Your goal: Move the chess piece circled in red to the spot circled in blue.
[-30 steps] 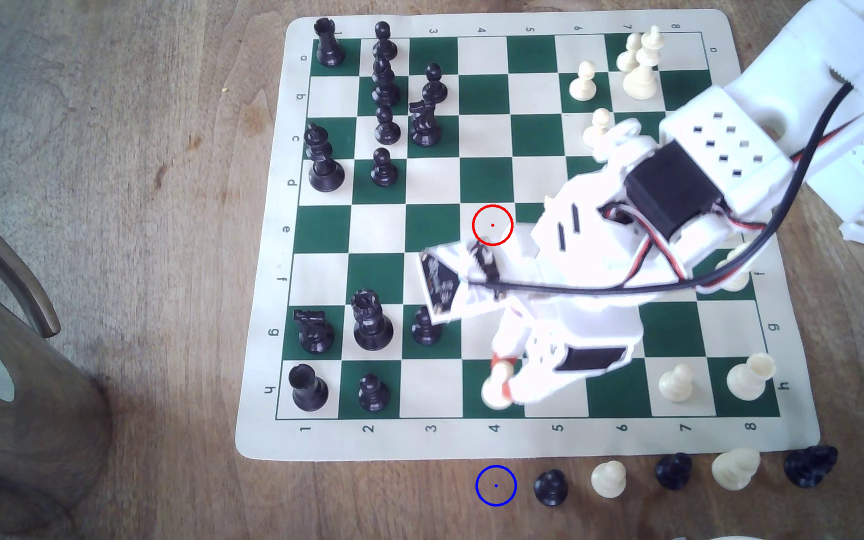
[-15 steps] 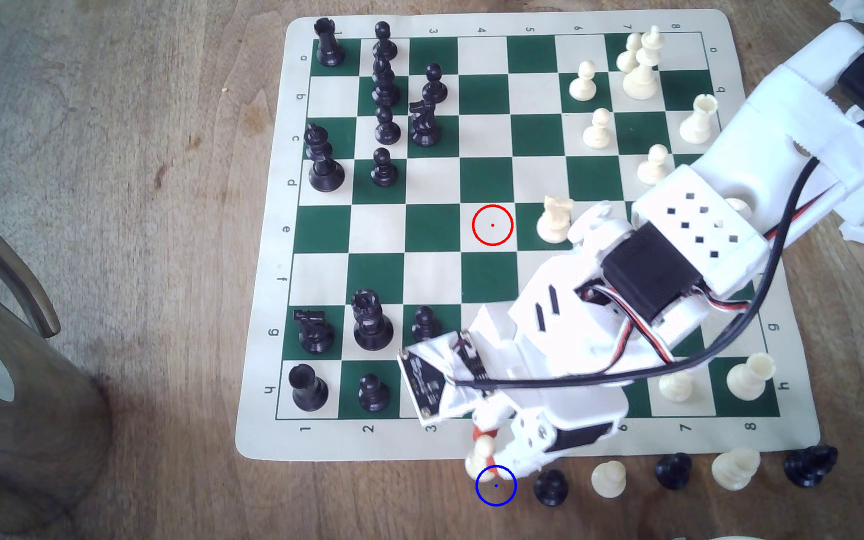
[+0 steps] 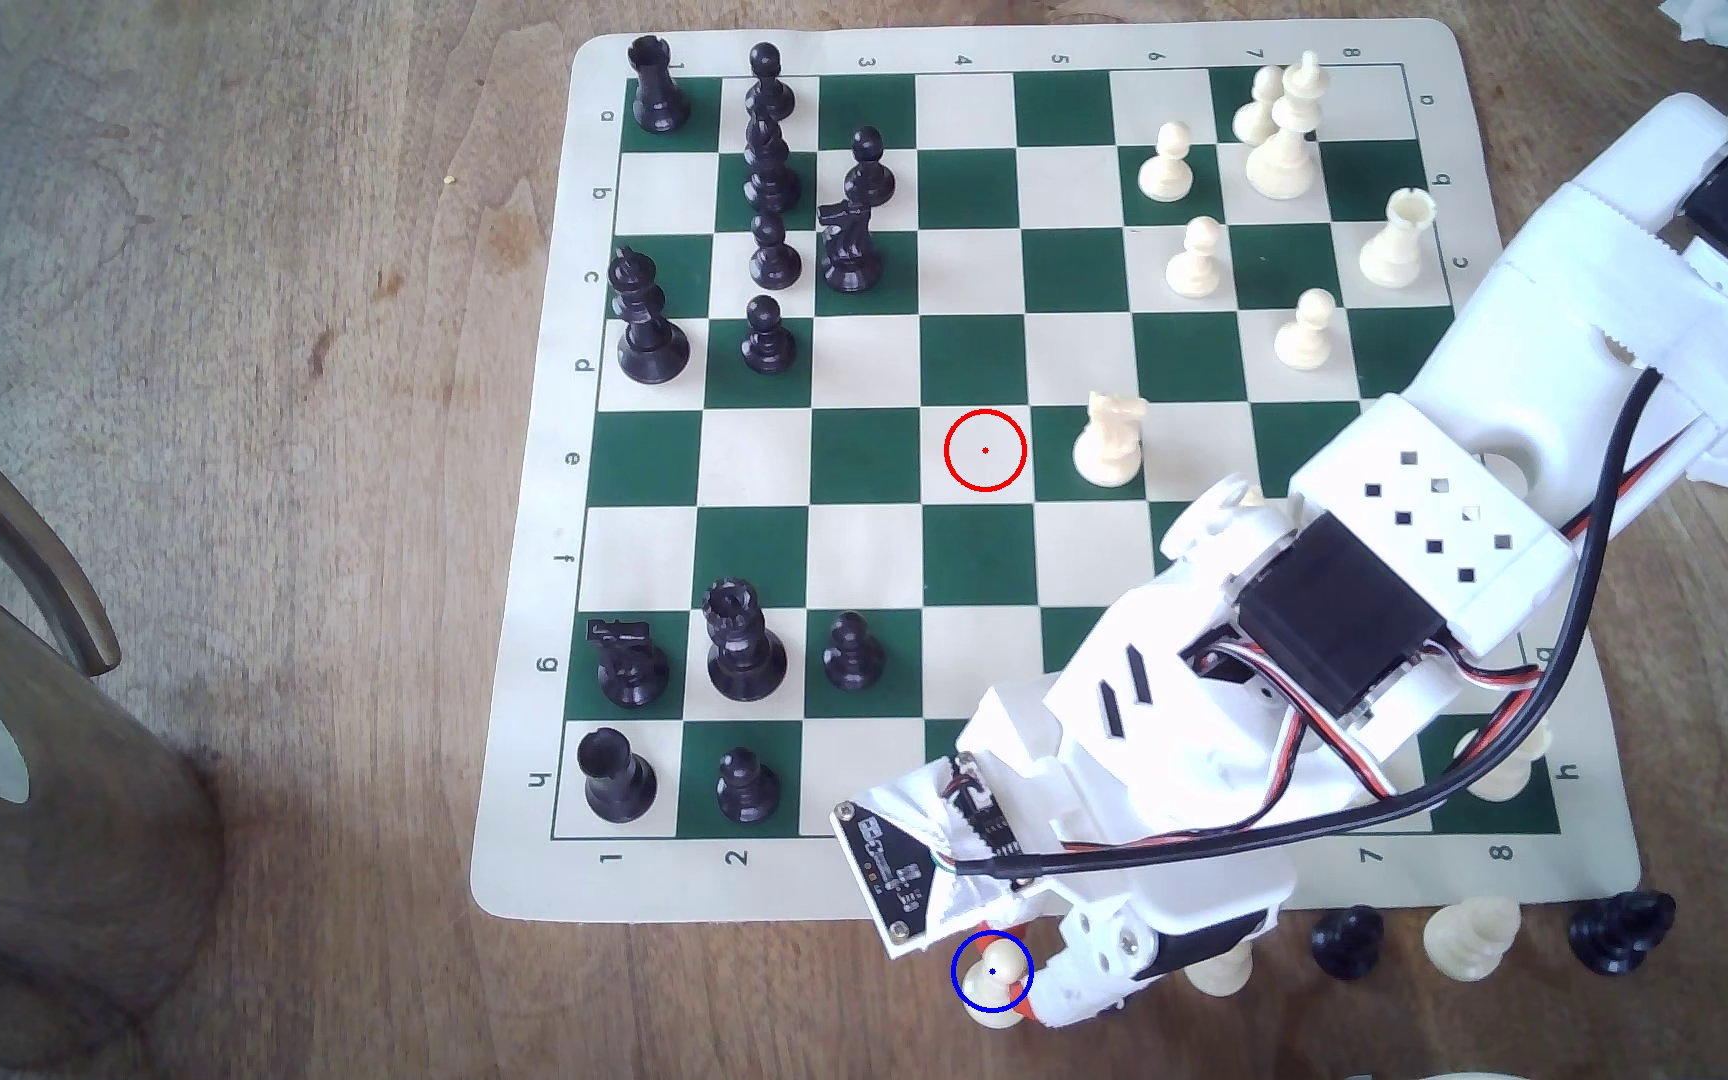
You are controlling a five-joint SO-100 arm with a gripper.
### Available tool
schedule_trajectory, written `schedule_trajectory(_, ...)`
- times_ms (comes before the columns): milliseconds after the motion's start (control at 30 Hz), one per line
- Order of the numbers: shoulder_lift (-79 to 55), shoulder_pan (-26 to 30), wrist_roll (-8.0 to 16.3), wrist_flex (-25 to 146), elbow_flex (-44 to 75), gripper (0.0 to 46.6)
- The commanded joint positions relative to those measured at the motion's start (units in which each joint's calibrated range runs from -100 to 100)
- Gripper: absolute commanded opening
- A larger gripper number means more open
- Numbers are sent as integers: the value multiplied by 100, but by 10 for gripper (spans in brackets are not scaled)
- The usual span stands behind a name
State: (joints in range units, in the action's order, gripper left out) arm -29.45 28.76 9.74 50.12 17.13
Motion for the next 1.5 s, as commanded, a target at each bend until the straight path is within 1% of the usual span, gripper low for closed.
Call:
schedule_trajectory(0, 135, -72, -10, 41, 427, 3)
schedule_trajectory(700, 93, -111, -78, 238, 391, 8)
schedule_trajectory(733, 101, -119, -68, 238, 391, 46)
schedule_trajectory(767, 118, -142, -49, 221, 391, 130)
schedule_trajectory(800, 127, -158, -44, 205, 391, 168)
schedule_trajectory(867, 135, -182, -20, 156, 391, 221)
schedule_trajectory(967, 195, -205, -15, 49, 327, 229)
schedule_trajectory(1067, 543, -236, 5, -409, -135, 253)
schedule_trajectory(1167, 789, -307, 5, -434, -153, 252)
schedule_trajectory(1267, 1281, -510, 5, -434, -171, 253)
schedule_trajectory(1367, 2122, -807, -15, -532, -489, 262)
schedule_trajectory(1467, 3242, -1159, -5, -1326, -1522, 291)
